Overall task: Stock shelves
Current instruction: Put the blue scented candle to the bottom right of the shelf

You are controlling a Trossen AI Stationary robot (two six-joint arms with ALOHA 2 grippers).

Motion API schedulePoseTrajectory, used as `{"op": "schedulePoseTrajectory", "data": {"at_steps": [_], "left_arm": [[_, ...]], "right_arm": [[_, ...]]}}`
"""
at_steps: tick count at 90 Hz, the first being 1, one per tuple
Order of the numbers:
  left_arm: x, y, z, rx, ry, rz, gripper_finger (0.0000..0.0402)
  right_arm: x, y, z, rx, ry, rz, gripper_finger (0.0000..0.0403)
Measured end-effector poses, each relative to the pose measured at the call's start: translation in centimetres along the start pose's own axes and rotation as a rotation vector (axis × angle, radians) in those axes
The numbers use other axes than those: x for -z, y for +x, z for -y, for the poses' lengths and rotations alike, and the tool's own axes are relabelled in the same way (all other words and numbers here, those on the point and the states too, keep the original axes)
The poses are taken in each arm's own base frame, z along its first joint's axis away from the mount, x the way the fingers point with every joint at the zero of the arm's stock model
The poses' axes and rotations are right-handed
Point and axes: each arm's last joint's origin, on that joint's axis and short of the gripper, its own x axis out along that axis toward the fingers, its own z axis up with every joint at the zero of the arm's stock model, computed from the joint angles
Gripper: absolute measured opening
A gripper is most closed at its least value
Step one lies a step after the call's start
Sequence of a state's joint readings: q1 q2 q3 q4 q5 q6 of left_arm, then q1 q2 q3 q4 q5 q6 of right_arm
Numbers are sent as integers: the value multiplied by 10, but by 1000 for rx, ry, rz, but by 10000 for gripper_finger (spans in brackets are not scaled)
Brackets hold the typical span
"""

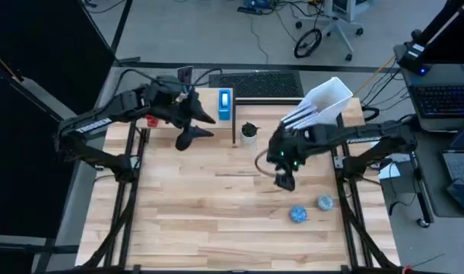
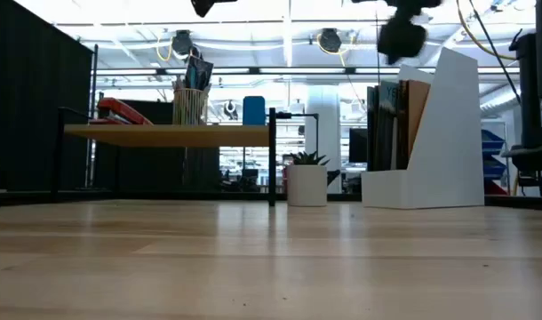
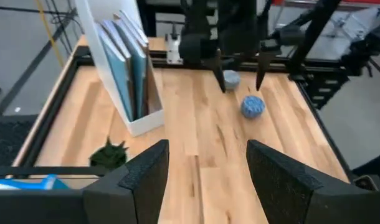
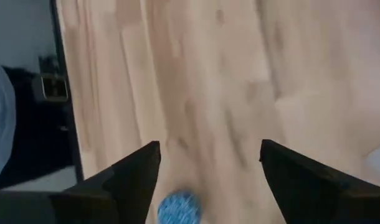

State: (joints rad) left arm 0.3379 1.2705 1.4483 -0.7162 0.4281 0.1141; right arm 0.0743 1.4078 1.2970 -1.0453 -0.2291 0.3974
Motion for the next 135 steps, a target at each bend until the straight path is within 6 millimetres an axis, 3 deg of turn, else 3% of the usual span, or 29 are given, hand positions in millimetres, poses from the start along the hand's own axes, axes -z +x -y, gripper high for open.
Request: {"op": "schedulePoseTrajectory", "data": {"at_steps": [31,48,68,86,106,135], "left_arm": [[2,4,11,10,-72,-39,200],[2,5,11,1,-94,-39,200],[3,5,11,-2,-99,-45,200],[3,5,10,-34,-98,-46,200],[3,5,10,-39,-97,-46,200],[3,5,10,-42,-97,-48,200]], "right_arm": [[76,65,-29,65,28,-293,282],[103,83,-44,121,26,-255,282],[111,86,-52,161,18,-184,282],[105,88,-60,78,-103,-117,282],[97,90,-67,20,-75,-24,283],[107,89,-62,115,-23,-87,336]]}}
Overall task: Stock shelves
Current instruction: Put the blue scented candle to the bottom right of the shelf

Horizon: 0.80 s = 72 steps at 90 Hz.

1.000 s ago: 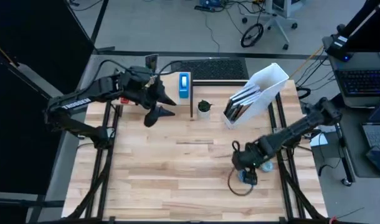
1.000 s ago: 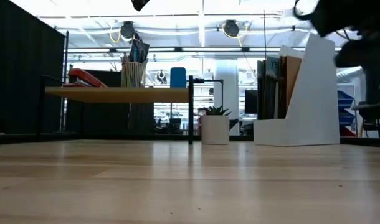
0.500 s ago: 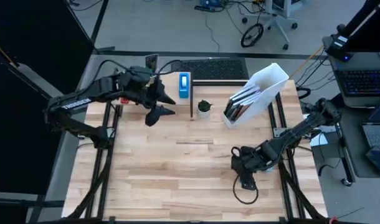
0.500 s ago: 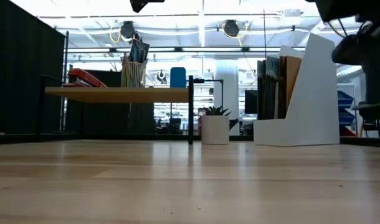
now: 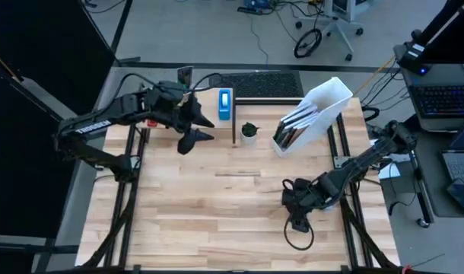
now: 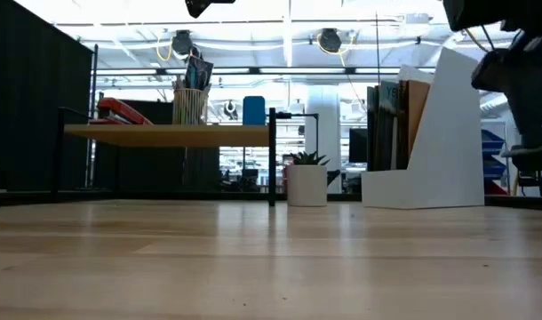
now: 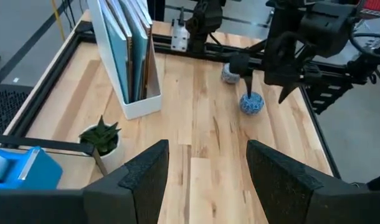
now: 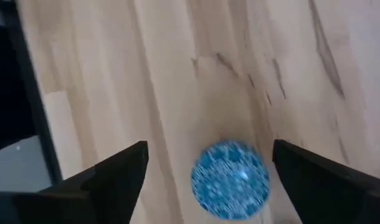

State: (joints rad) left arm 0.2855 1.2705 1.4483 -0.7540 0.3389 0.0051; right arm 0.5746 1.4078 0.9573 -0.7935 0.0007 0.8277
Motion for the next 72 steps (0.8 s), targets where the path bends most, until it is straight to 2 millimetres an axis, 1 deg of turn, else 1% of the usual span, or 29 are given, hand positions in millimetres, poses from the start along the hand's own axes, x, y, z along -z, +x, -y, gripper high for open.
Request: {"op": "schedulePoseTrajectory", "data": {"at_steps": [9,22,28,36,46,62,72], "left_arm": [[0,0,0,-1,0,0,200],[0,0,0,-8,-20,-4,200],[0,0,0,-9,-25,-4,200],[0,0,0,-13,-26,-4,200],[0,0,0,-15,-28,-4,200],[1,0,-1,-38,-29,-7,200],[1,0,-1,-39,-28,-7,200]], "right_arm": [[7,0,-3,29,-15,-6,344],[23,2,-3,133,-16,-10,345],[31,8,1,161,-4,-35,345],[36,19,4,126,34,-48,345],[39,30,7,85,77,-37,341],[38,31,8,110,95,12,339],[38,33,7,116,93,11,339]]}}
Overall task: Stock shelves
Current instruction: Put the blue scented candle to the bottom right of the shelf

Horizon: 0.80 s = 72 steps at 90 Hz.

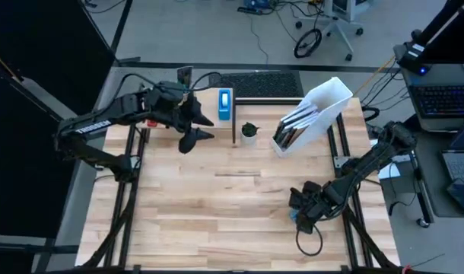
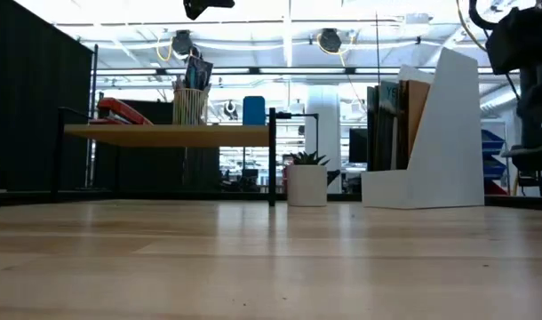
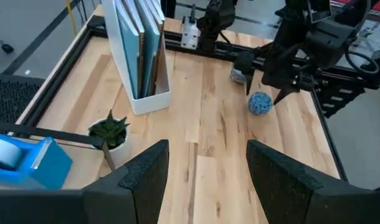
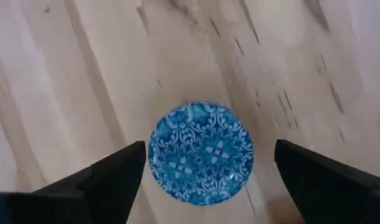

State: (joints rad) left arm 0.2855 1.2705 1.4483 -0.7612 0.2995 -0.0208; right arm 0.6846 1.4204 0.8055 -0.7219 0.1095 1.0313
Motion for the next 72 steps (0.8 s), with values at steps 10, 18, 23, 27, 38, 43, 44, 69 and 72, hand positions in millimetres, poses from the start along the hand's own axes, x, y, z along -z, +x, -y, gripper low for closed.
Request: {"op": "schedulePoseTrajectory", "data": {"at_steps": [10,18,23,27,38,43,44,69,72], "left_arm": [[0,0,0,-3,0,0,200],[0,0,0,-7,0,-1,200],[0,0,0,-11,-1,-4,200],[1,0,0,-11,-3,-10,200],[2,0,0,-13,-5,-18,200],[2,0,0,-13,-5,-18,200],[2,0,0,-13,-5,-18,200],[2,0,0,-13,-4,-18,200],[2,0,0,-13,-4,-18,200]], "right_arm": [[0,7,-3,7,-21,-10,339],[0,13,-6,8,-45,-12,338],[0,16,-6,19,-48,-14,338],[0,19,-6,29,-49,-20,338],[0,24,-7,41,-48,-34,337],[0,24,-8,35,-38,-28,331],[0,25,-8,34,-36,-26,330],[-1,24,-8,30,-32,-23,265],[-1,24,-8,28,-39,-27,265]]}}
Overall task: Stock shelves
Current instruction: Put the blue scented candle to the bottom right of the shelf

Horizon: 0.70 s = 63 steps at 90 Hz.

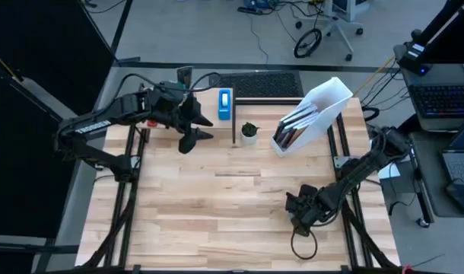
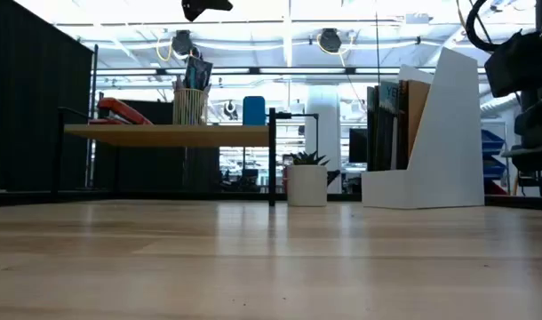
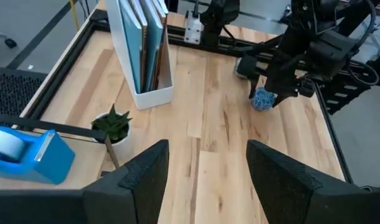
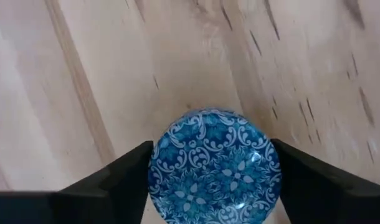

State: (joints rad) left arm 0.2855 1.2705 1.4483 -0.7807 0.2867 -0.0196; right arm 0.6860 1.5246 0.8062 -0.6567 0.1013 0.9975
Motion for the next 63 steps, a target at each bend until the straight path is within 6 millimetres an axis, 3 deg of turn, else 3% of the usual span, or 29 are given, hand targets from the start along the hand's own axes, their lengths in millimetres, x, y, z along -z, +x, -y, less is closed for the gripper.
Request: {"op": "schedulePoseTrajectory", "data": {"at_steps": [25,46,63], "left_arm": [[0,0,0,0,0,0,200],[0,0,0,0,-1,0,200],[0,0,0,0,-1,0,200]], "right_arm": [[-18,-1,9,-25,-84,-41,265],[-68,-10,32,-2,-124,89,265],[-117,-26,53,48,14,259,265]]}}
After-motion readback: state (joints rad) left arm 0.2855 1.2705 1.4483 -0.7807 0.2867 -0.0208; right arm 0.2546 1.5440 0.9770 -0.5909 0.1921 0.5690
